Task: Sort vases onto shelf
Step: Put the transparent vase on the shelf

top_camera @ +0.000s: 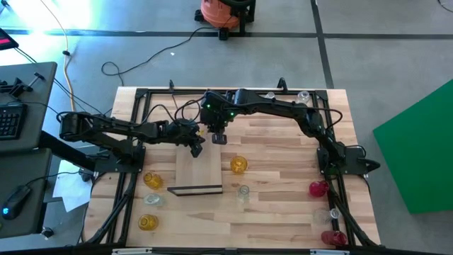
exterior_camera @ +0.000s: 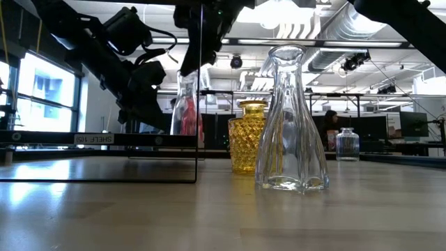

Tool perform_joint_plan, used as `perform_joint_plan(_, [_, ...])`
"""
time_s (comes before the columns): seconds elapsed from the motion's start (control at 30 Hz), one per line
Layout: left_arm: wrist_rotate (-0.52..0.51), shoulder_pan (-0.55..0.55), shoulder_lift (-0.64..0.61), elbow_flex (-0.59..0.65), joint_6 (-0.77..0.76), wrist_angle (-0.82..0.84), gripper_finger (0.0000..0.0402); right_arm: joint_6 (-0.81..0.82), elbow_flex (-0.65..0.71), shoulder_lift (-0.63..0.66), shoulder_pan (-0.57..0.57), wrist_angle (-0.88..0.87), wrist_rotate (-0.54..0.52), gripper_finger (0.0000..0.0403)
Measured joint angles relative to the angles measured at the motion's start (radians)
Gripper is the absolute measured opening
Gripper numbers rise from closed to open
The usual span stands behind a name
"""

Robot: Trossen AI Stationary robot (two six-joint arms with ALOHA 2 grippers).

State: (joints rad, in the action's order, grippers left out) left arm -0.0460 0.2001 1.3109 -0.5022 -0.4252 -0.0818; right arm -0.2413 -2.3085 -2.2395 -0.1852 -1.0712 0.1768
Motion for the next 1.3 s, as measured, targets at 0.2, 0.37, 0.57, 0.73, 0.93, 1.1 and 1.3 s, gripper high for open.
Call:
perform_joint_plan(0.2, [-0.001, 0.0, 0.0, 0.0, 0.0, 0.0, 0.0, 0.005, 0.0, 0.0, 0.0, 0.004, -0.004, 0.0072])
perform_joint_plan(0.37, [-0.003, 0.0, -0.014, 0.0, -0.001, 0.014, 0.0, 0.005, 0.0, 0.0, 0.001, 0.022, -0.01, 0.0072])
perform_joint_plan(0.57, [-0.003, 0.0, -0.076, 0.0, -0.001, 0.106, 0.0, 0.005, 0.0, 0.0, 0.001, 0.068, -0.01, 0.0072])
perform_joint_plan(0.73, [-0.034, 0.0, -0.156, 0.0, -0.002, 0.184, 0.0, 0.005, 0.0, 0.0, 0.001, 0.072, -0.01, 0.0072])
perform_joint_plan(0.93, [-0.052, 0.0, -0.237, 0.0, -0.032, 0.228, 0.0, -0.003, 0.0, 0.001, 0.001, 0.065, -0.01, 0.0072])
perform_joint_plan(1.1, [-0.055, 0.0, -0.25, 0.0, -0.042, 0.236, 0.0, -0.002, 0.0, 0.003, 0.001, 0.058, -0.012, 0.0072])
perform_joint_plan(1.3, [-0.091, 0.003, -0.22, 0.0, -0.038, 0.199, 0.0, 0.005, 0.0, 0.003, 0.001, 0.052, -0.013, 0.0072])
